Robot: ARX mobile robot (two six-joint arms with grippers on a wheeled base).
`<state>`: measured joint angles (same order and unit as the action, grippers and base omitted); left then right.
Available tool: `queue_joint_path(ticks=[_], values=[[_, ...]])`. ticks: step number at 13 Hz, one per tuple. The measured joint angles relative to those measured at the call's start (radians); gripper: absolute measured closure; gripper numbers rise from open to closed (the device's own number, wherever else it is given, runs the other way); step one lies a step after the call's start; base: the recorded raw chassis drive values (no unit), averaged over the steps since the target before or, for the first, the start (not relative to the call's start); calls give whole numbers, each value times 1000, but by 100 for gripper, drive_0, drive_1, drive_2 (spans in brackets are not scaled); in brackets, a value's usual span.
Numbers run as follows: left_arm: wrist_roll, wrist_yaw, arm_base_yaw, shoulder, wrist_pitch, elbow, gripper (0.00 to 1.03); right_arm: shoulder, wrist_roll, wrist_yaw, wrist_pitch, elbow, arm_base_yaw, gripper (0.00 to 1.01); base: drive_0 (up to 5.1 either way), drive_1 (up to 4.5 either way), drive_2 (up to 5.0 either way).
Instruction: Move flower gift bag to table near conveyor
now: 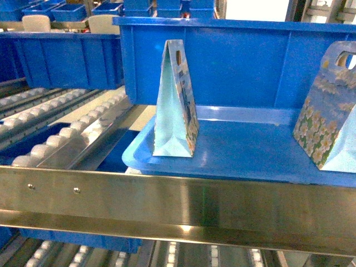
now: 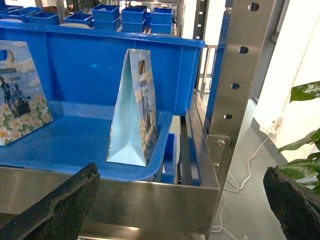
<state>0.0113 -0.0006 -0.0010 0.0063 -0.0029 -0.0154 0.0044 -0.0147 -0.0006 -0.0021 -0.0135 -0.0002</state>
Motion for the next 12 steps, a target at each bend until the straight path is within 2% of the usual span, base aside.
queue_joint_path(ticks=[10, 11, 12], values=[[0, 0, 0, 0, -1, 0, 5, 0, 0, 0, -1, 0, 0, 3, 0, 0, 0], [0, 3, 5, 1, 4, 0, 5, 11, 0, 42, 47, 0, 30, 3, 0, 0, 0], [7, 65, 57, 49, 105, 0, 5, 96, 1, 79, 129, -2, 100, 3, 0, 0, 0]])
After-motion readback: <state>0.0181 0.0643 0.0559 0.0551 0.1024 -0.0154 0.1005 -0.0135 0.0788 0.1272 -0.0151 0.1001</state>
